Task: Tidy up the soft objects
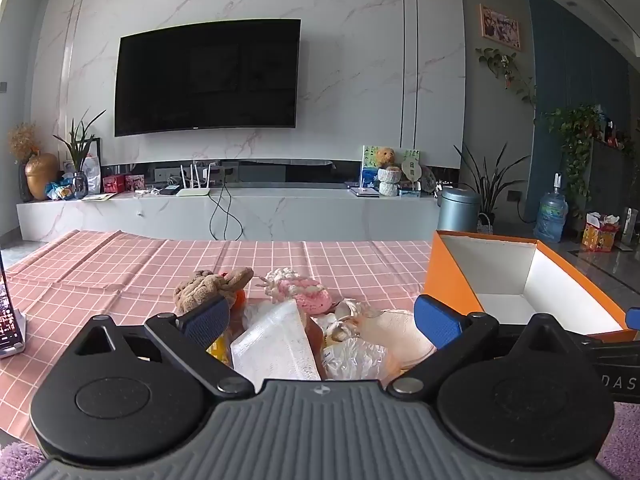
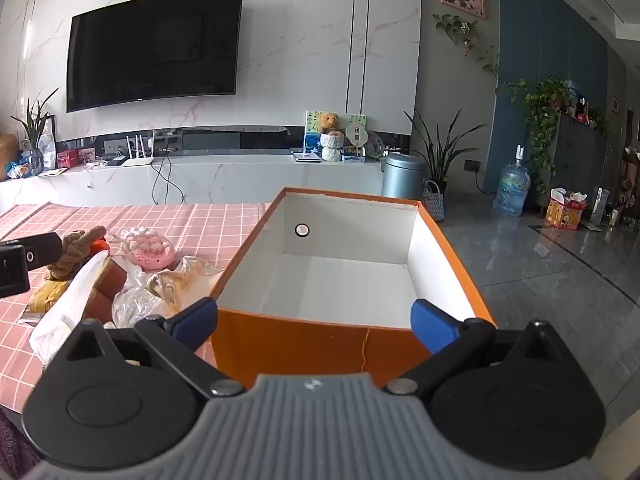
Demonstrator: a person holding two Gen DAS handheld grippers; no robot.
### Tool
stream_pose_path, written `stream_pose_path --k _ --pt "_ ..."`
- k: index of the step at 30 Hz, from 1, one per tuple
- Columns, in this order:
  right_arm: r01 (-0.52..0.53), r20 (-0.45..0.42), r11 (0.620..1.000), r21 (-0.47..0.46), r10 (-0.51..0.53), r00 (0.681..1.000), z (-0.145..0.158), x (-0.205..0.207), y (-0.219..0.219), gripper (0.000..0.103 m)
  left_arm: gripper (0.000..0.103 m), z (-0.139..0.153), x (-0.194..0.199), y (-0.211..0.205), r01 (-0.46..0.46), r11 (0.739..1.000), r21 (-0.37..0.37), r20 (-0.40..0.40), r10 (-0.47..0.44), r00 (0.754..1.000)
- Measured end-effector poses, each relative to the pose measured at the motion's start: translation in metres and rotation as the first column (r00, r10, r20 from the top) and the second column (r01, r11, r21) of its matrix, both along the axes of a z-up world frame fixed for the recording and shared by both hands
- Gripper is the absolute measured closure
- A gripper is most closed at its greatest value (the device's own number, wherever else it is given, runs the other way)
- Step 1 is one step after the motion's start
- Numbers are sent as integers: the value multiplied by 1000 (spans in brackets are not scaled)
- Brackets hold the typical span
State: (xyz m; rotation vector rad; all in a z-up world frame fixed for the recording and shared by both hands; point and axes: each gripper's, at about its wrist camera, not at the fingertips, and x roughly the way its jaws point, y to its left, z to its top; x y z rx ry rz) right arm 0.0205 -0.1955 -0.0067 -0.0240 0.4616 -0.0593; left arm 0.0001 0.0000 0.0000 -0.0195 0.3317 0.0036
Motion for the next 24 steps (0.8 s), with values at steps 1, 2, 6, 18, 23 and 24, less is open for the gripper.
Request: stream_pose_path --k 1,2,6,18,23,24 --pt "0 -1 1000 1 0 1000 0 0 0 2 0 0 0 0 -1 1000 -2 1 1 1000" --pt "0 -1 1000 1 0 1000 0 0 0 2 0 0 0 0 1 1000 -5 2 -1 1000" --pt "-5 0 1000 -4 5 1000 -1 0 1 2 0 1 -2 0 6 1000 -6 -2 -6 1000" --pt "1 -7 1000 -2 -1 1000 -4 2 -1 2 0 -10 0 6 -1 1000 -9 -21 0 1000" --pt "-1 -9 1000 -1 1 1000 -4 2 -1 2 0 -8 0 5 -2 1000 -10 -26 2 1000" --pt "0 -10 1000 -1 0 1000 -3 2 -1 2 0 -10 2 2 -3 1000 -8 -29 3 1000"
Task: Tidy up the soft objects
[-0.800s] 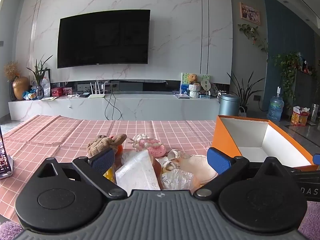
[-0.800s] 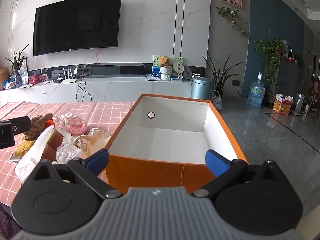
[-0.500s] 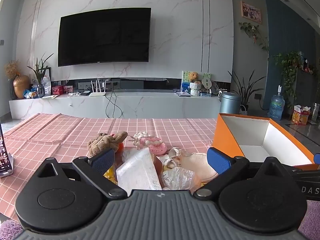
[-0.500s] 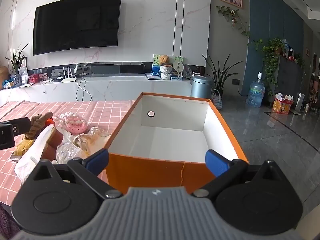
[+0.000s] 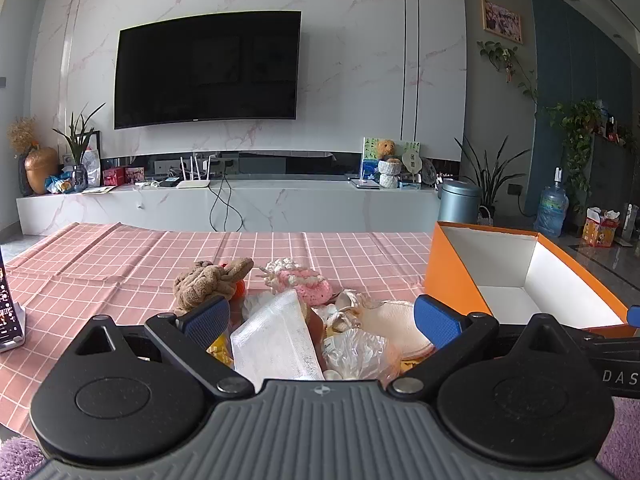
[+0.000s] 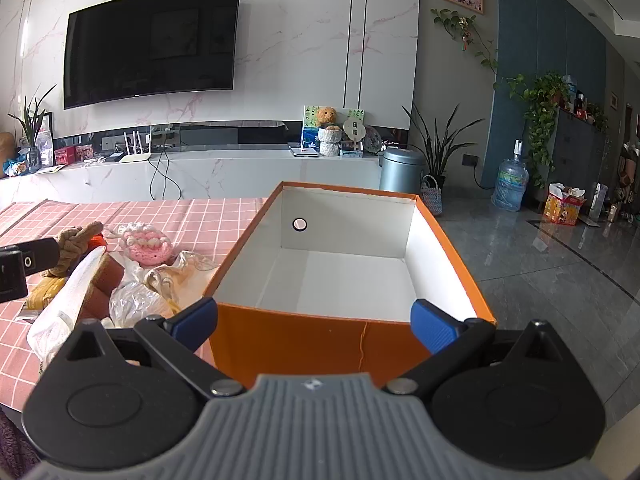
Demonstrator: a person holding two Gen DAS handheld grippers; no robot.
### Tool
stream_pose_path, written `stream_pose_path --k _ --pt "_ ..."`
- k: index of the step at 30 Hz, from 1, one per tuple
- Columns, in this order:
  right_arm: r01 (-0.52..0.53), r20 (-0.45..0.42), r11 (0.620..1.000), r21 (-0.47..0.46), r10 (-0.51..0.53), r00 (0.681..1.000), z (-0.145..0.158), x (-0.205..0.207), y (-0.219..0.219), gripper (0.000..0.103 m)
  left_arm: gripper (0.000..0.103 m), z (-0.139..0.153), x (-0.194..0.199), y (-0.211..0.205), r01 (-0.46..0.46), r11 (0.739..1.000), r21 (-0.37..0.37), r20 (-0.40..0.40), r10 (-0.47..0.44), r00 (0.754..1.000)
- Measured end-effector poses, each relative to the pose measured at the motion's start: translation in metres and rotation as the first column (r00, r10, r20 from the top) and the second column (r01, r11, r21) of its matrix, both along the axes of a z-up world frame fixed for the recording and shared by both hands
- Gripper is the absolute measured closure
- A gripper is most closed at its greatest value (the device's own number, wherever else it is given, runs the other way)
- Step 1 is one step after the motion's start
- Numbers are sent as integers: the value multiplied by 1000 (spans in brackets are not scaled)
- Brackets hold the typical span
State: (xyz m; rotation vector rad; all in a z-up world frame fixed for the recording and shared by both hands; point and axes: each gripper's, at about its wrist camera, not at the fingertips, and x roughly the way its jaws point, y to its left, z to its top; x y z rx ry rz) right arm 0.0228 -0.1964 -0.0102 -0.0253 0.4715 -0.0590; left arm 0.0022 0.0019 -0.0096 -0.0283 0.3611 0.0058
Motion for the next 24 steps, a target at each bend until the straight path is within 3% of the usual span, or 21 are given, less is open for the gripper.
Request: stream_pose_path --k 24 --pt "1 -6 1000 2 -1 1000 -4 1 1 2 0 -2 -1 -1 4 1000 0 -25 -4 1000"
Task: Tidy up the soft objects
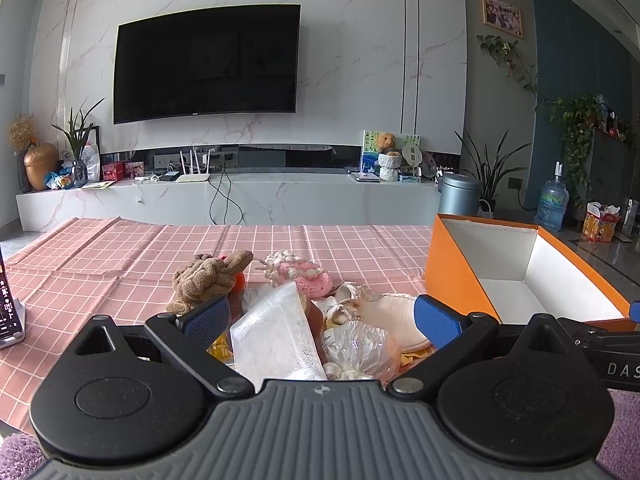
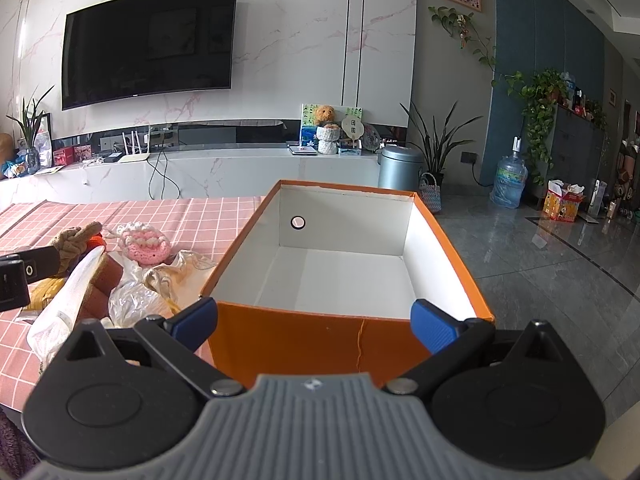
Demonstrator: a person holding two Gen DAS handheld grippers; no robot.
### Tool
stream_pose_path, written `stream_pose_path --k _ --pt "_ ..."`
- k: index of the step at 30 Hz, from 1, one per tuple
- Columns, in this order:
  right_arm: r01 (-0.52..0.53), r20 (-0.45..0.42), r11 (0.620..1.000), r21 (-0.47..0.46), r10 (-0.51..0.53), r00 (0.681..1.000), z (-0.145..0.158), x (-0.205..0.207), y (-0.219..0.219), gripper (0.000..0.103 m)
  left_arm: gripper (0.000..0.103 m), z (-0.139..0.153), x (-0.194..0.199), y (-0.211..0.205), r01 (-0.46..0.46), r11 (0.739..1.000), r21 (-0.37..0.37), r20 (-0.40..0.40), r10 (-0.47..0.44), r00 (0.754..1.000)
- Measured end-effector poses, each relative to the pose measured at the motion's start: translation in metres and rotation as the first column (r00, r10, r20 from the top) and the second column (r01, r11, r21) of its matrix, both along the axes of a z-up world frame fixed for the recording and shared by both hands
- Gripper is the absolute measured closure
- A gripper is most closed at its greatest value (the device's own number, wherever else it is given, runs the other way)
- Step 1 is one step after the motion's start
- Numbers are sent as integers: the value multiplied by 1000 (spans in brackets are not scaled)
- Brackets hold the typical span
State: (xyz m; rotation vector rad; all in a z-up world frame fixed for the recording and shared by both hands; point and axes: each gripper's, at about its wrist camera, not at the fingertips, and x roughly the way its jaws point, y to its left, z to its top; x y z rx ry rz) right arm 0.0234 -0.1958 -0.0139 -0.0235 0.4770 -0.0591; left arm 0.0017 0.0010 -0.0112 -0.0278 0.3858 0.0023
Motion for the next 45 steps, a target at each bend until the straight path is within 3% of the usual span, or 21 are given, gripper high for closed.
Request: stream_pose_path --k 45 --pt "2 -10 1000 7 -2 1000 -6 2 0 2 0 -4 -2 -2 9 1000 4 -14 -8 1000"
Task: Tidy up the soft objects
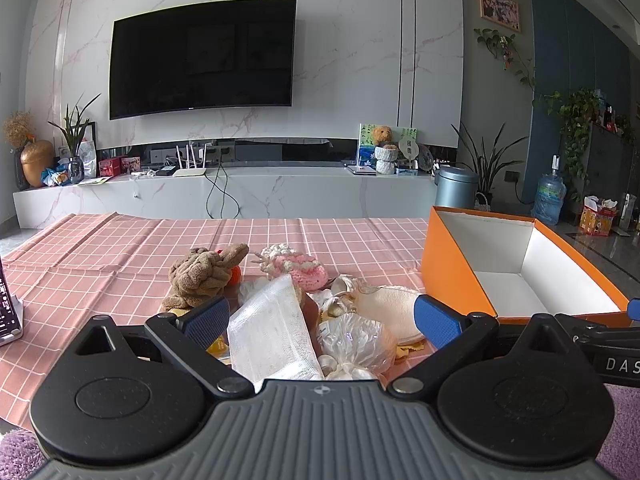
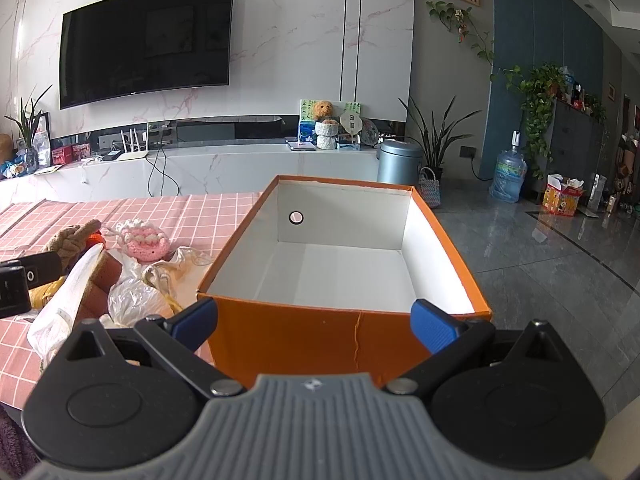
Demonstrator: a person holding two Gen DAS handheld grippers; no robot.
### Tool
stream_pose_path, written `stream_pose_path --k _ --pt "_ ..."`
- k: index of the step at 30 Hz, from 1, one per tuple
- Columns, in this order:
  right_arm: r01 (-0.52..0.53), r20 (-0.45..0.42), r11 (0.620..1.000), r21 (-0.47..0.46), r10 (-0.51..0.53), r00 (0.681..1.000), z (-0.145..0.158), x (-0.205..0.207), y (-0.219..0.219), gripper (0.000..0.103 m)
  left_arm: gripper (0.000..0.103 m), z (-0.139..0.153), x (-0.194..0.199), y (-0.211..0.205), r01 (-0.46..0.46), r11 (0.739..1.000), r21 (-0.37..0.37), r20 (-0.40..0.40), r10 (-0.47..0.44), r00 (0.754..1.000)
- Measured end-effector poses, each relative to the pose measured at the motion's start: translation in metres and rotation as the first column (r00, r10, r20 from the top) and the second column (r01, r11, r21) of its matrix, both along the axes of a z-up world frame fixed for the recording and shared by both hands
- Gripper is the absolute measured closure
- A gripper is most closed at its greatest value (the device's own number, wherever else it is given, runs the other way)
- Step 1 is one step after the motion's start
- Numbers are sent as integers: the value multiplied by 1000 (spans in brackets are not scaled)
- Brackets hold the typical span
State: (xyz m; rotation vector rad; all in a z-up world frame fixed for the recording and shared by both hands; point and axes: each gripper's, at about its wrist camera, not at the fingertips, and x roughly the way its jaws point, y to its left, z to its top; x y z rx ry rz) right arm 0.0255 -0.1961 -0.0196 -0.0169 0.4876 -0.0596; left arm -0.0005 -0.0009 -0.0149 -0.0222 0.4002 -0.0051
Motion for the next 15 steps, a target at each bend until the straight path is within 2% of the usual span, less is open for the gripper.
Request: stream_pose_path --k 8,12,15 --pt "-25 10 1000 14 24 1000 4 -4 2 2 1 2 -2 0 23 1000 -11 -5 -23 1000" --pt "-88 38 994 61 86 996 7 -7 0 2 11 3 -3 0 64 998 -20 -19 -64 998" --pt "-125 50 991 43 123 991 8 -7 6 2 21 4 1 5 96 994 -47 -54 -99 994"
